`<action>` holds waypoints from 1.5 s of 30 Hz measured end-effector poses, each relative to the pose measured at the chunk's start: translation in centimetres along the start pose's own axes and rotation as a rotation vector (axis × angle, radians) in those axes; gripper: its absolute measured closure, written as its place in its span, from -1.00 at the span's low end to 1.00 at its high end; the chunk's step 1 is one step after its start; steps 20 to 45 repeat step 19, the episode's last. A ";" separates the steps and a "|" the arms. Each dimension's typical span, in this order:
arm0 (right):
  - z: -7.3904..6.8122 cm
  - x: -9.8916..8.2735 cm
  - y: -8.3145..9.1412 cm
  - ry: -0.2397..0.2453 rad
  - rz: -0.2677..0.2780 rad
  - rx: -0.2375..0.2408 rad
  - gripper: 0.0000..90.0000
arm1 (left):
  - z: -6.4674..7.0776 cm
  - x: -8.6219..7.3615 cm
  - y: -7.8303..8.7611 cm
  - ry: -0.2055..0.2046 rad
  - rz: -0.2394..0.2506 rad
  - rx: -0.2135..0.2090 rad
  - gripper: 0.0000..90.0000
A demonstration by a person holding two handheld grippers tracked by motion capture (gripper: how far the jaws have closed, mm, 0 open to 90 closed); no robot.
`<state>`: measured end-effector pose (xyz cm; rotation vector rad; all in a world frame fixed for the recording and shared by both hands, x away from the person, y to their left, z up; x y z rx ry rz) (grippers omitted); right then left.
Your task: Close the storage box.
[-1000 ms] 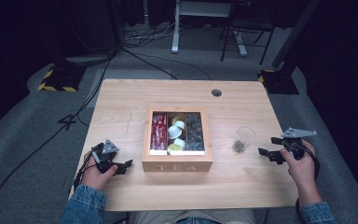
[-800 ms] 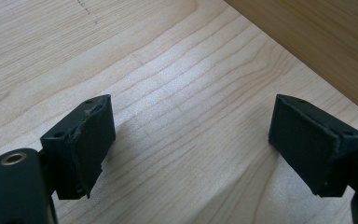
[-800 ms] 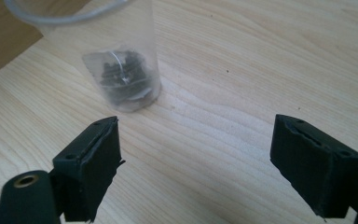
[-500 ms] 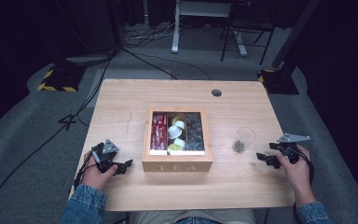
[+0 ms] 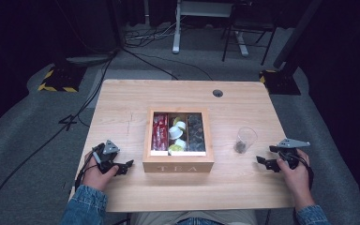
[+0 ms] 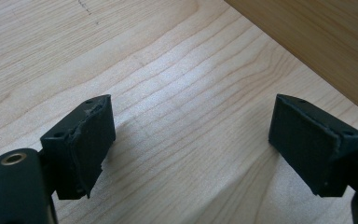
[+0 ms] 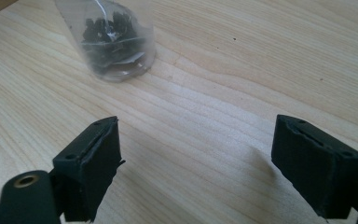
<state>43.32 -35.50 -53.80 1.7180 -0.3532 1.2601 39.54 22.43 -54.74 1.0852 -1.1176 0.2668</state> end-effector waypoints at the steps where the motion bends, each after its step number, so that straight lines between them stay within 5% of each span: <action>1: -0.1 -0.2 -0.1 0.003 -0.004 0.000 -0.65 | 0.0 0.0 0.0 0.005 0.003 0.001 -0.67; 45: -0.1 -0.5 -0.4 0.018 0.003 -0.029 -0.69 | 0.0 0.0 -0.1 0.004 0.002 0.007 -0.67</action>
Point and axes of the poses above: each handheld gripper's, and its own axes: y roughly backward along the jaws, x roughly out of its top, z roughly to its right, the point moved 6 cm from there along -y, roughly forward along the jaws, and after that the axes turned 12 degrees about z, right-handed, at the moved point
